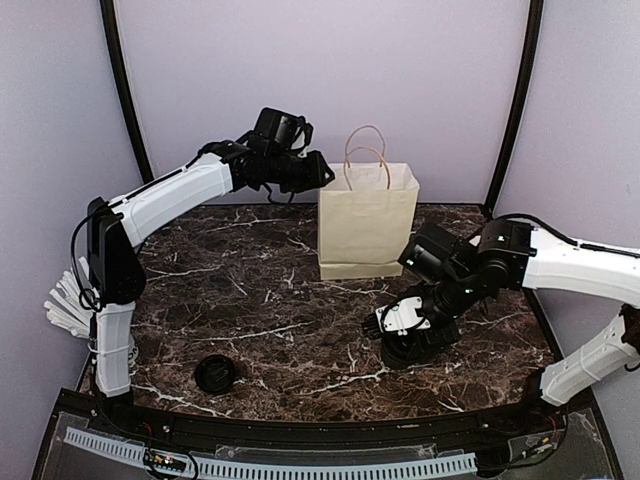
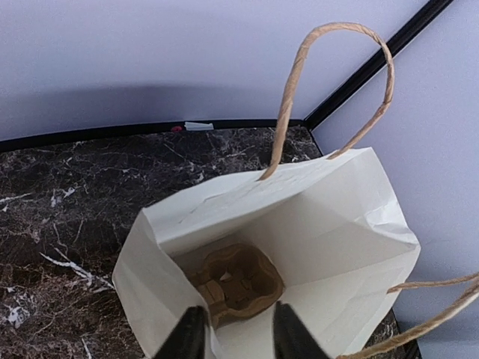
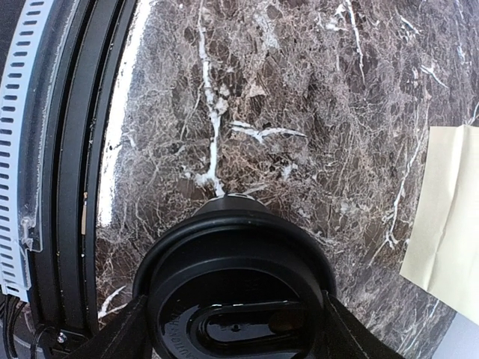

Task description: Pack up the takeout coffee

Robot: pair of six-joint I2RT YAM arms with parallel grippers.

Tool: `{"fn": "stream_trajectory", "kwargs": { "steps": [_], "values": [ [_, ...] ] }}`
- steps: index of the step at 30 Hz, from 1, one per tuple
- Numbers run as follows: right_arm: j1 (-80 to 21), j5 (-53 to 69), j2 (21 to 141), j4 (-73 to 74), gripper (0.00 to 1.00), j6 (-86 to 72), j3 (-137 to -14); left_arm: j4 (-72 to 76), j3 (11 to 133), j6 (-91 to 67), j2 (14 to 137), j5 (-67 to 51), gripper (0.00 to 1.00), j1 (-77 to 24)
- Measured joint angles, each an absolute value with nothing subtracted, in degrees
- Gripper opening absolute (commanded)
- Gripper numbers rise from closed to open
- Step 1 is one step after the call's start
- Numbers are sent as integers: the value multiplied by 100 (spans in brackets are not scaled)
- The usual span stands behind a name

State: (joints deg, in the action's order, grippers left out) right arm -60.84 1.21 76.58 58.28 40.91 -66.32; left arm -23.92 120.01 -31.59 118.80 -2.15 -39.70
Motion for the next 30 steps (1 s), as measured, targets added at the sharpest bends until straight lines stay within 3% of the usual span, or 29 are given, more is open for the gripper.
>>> {"fn": "stream_trajectory", "kwargs": {
  "steps": [3,14,23,28,30],
  "values": [
    [-6053,119,7577,5828,57,4038,-6630,-2665,12291,-3251,12079,-169,0,-3970],
    [-5894,158,7387,5946,49,4064,-6659,-3164,12326,-3503,11913,-23,0,-4042],
    [-4792,290,7319,6493,48,4807,-7133,-3247,10012,-3992,9944,-143,0,-4189],
    [-4281,421,7441,6906,47,5181,-8464,-3315,9209,-4165,9142,-137,0,-4519],
    [-4136,523,7592,7059,47,5269,-9220,-3341,8989,-4226,8901,-123,7,-4650]
  ]
}}
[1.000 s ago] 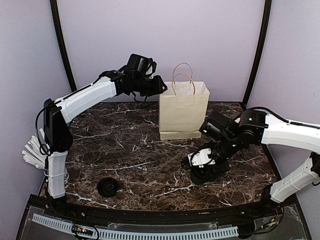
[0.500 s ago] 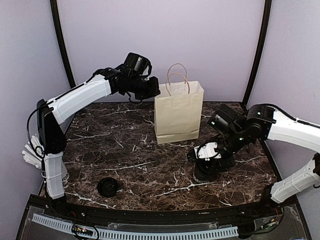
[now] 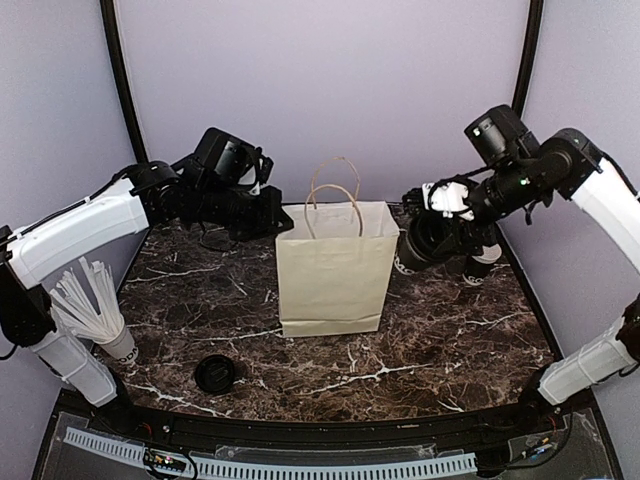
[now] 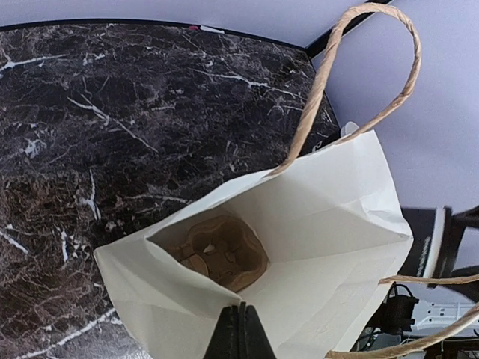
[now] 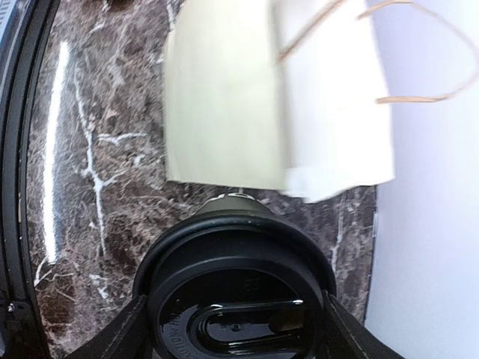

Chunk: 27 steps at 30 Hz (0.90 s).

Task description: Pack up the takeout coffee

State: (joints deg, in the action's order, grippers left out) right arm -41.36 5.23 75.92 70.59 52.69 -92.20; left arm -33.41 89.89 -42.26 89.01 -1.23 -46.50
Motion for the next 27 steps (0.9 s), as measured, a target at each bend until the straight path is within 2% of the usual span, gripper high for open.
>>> {"fn": "stream_trajectory", "kwargs": {
  "steps": [1,4,6,10,15,21,27],
  "values": [
    [-4073,585,7693,7135,47,5297,-9607,-3365,8882,-4259,8792,-121,11,-4692],
    [-3975,714,8064,7382,48,5339,-10742,-3441,8453,-4379,8381,-113,33,-4814],
    [-3957,821,8348,7452,48,5341,-11454,-3511,8241,-4464,8149,-49,43,-4818],
    [-3953,1125,8840,7577,48,5258,-12383,-3675,8156,-4436,7942,148,55,-4816],
    [-4139,1293,9286,7817,49,5155,-12626,-3763,8193,-4187,7782,403,61,-4816],
    [-4893,1238,9472,8020,48,5092,-12540,-3861,8552,-3616,7778,740,66,-4816],
    [-5057,1190,9651,8121,48,4941,-12322,-3546,8261,-3332,7776,836,69,-4574]
  ]
}}
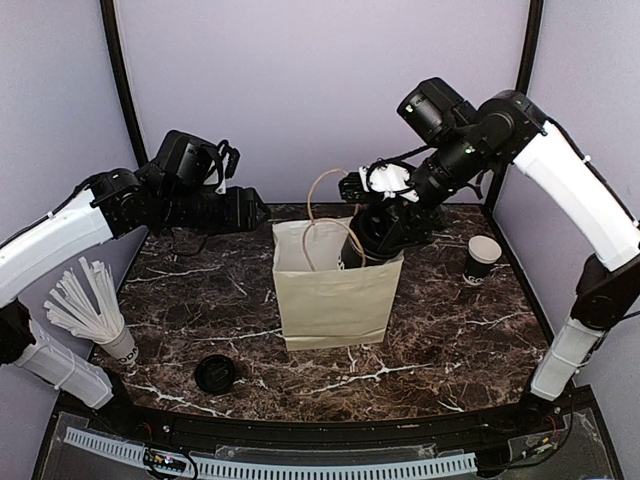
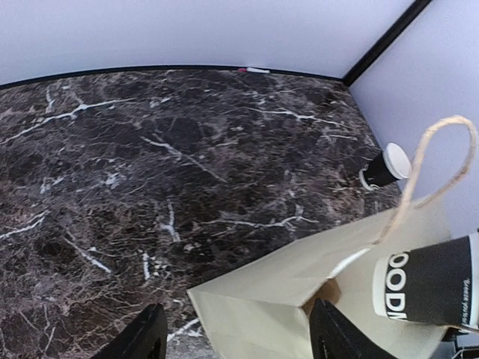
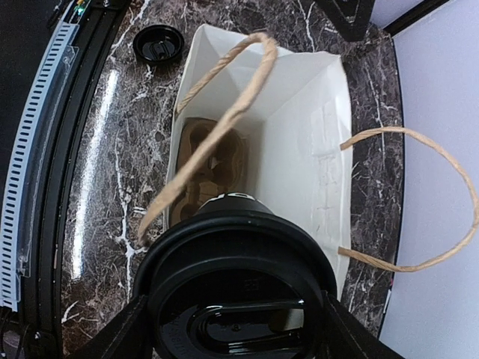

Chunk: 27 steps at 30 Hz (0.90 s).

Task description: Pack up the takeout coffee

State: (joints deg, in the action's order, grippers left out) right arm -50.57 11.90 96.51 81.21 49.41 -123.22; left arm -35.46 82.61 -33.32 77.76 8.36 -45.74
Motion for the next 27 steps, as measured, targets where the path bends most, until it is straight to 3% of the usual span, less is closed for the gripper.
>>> {"fn": "stream_trajectory", "kwargs": {
  "steps": [10,19,27],
  "values": [
    [-5052,1153,10394,8123,48,4659,-12293,-1800,6687,-2998,8324,176,69,-3297],
    [-5059,1157,10405,8121,48,4379,-12138,141,6165,-2956,9747,-1212,67,-3334],
    [-5135,1184,10396,8119,48,4075,-11577,856,6167,-2958,10097,-1756,66,-3684]
  ]
}}
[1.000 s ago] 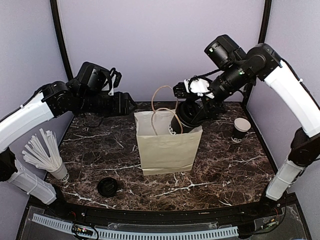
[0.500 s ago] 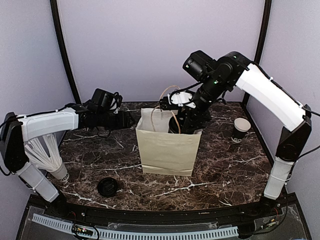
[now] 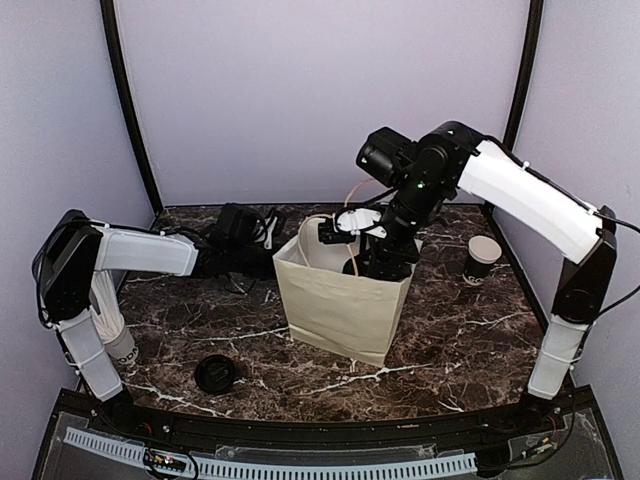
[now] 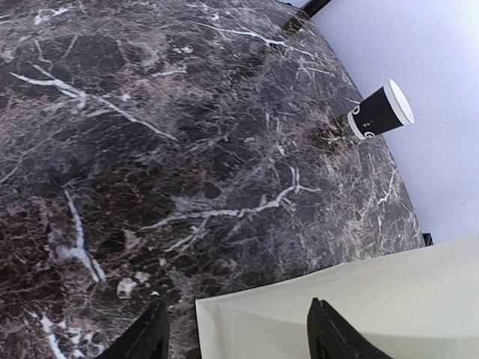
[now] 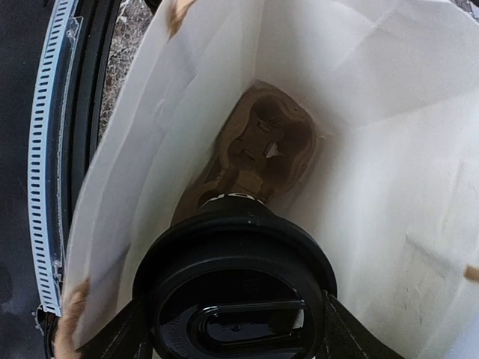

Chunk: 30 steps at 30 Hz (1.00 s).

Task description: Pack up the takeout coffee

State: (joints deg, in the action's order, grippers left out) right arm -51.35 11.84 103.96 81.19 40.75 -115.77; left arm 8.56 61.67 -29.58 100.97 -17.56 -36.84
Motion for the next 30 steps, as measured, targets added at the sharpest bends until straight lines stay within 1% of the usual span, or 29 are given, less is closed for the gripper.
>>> {"fn": "stream_trajectory", "kwargs": {
  "steps": [4,11,17,24,30],
  "values": [
    [-5319,1131,10263,8114,48,3983,-11183,926,6086,-3074,10049,-1739,66,-3979],
    [-5706,1017,9614,8132,48,3839,-10519,926,5400,-3500,9553,-1472,65,-4536],
    [-5760,1096,9338,8134,47,3697,-10178,939,5310,-3667,9441,-1391,65,-4974],
    [-5760,1155,9330,8132,47,3785,-9771,930,5310,-3662,9439,-1295,65,-5026],
    [-5760,1153,9201,8128,47,3962,-9738,840,5315,-3603,9437,-1223,65,-5026]
  ]
}}
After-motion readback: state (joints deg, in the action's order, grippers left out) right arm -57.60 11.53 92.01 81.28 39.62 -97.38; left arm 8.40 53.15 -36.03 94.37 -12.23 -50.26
